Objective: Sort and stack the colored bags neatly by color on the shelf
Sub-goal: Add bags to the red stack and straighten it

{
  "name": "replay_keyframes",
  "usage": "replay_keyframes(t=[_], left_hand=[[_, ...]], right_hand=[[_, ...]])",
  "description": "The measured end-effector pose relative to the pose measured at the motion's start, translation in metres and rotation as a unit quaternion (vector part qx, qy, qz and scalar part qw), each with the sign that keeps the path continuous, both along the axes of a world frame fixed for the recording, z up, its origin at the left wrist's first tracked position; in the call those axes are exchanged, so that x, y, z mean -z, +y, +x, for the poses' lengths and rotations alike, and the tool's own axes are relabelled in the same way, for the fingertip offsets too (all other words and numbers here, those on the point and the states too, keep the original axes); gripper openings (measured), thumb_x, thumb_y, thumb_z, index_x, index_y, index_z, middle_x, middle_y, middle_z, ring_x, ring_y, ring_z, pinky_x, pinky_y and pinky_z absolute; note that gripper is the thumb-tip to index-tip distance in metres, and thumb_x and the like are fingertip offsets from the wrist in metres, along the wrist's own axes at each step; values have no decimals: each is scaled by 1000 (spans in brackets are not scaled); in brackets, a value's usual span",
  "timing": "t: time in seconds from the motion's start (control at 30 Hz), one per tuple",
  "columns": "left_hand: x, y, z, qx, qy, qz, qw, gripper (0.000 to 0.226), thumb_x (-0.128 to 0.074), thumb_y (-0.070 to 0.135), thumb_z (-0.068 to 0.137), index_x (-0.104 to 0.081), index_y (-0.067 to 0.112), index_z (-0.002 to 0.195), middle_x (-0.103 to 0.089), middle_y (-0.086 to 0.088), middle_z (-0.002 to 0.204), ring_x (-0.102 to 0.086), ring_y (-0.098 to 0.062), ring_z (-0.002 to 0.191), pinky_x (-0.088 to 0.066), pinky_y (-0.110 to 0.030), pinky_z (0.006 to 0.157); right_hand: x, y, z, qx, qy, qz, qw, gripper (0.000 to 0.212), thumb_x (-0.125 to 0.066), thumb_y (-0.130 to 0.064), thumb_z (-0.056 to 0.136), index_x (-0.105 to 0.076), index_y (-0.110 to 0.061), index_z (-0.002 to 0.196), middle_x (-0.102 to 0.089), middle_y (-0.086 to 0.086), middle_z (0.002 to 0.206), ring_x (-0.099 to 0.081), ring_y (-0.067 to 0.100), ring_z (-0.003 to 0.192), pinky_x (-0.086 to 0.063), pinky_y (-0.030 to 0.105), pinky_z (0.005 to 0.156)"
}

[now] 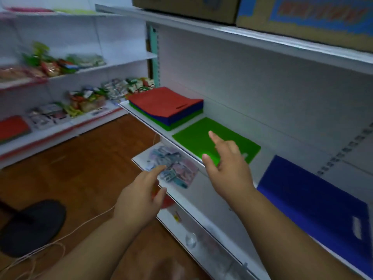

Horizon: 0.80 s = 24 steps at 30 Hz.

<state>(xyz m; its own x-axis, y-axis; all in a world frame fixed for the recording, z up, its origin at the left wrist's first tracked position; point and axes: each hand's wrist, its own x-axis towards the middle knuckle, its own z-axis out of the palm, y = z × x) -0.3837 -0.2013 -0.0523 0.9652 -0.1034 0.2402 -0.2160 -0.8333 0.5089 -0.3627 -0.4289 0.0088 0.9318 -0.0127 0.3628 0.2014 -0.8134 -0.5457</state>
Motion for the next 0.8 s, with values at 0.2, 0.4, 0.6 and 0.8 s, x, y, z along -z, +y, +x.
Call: replay_keyframes(t=[0.2,0.4,0.6,0.8], left_hand=[[18,40,77,-42,3,-13,999,56,-61,44,90,-38,46,141,-49,15,122,-57,-5,74,-52,-24,62],[5,83,177,-91,6,-4,996,57,-59,45,92,-32,53,142,-43,19,131,-55,3,72,-56,-24,62],[13,107,249,-52,55,-18,997,58,-58,44,93,-28,58,141,-47,17,129,-55,1,79,-55,-21,65],[25,138,326,67,230,-166,956,74,-62,38,93,-14,61,145,-57,18,119,-67,-10,75,-58,-29,71]], right_hand=[[17,44,105,-26,34,13,999,52,-56,-40,94,-43,-29,144,-59,-8,99,-50,7,74,-42,28,69],[27,87,220,-60,150,42,986,62,-56,-42,95,-28,-37,149,-59,-8,75,-57,9,73,-51,34,71],[45,112,291,-49,274,-4,960,72,-55,-50,92,-14,-45,152,-62,1,119,-62,26,107,-52,41,92],[55,130,296,76,290,23,954,46,-52,-57,92,-48,-40,134,-64,-6,121,-66,22,95,-52,30,83]])
